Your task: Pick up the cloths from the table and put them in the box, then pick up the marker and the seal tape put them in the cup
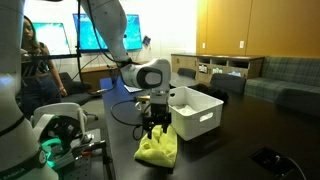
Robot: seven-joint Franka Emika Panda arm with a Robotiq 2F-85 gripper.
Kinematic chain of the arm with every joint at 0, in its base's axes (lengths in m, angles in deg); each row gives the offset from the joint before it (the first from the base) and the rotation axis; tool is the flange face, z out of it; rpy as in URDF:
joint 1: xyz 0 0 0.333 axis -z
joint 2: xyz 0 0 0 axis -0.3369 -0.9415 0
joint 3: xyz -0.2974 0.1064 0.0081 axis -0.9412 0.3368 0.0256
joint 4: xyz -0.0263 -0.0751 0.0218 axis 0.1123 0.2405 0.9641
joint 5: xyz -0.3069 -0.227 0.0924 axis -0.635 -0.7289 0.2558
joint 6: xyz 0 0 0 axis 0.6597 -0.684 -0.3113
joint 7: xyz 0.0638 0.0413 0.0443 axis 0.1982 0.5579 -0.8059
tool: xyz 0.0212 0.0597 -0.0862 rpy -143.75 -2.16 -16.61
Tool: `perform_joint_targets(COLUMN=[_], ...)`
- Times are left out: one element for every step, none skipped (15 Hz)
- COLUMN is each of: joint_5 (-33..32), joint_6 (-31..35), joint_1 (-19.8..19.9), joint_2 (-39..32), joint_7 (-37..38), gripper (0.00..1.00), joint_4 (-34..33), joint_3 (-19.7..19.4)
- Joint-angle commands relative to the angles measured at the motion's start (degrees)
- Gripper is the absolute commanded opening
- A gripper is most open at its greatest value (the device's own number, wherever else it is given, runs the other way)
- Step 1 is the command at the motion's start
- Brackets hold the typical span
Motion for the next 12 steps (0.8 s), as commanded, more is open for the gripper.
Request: perform_joint_targets(joint_5=[-4.18,-5.39,-6.31,-7.12,-7.76,-8.55,-9.25,-10.01,-11.06,-12.30,-13.60,-15.04], joint_6=[-3.75,-4.90,-6.06,-6.81,-8.07,-9.22,-10.17,-11.01,-11.53,-12.34,-12.99,-12.93], joint_1=[-3.19,-4.01,-4.76,-5.36,-6.05,-6.70,-7.26,-7.78,-8.29,-8.82,-9.24,-9.52], joint_2=[2.85,2.71,2.41,2.30,1.72,0.87,0.24,-0.20,-0.86,-1.99,-2.73,-3.64], joint_7=[1.34,1.59,1.21,0.45,0.22,-0.24,-0.71,-1.14,-1.58,-2.23,-3.25,-5.11], gripper=[1.00,1.00,0.99,1.00,1.00,1.00,1.00,1.00,1.00,1.00,1.00,1.00], joint_4=[-2.15,-3.33,-4.90,-6.04,-7.73,-9.68,-11.24,-12.61,-13.90,-15.64,-16.87,-17.94], joint_3=[3.58,4.74,6.10,7.38,8.46,9.51,10.38,11.07,11.64,12.04,12.35,12.59])
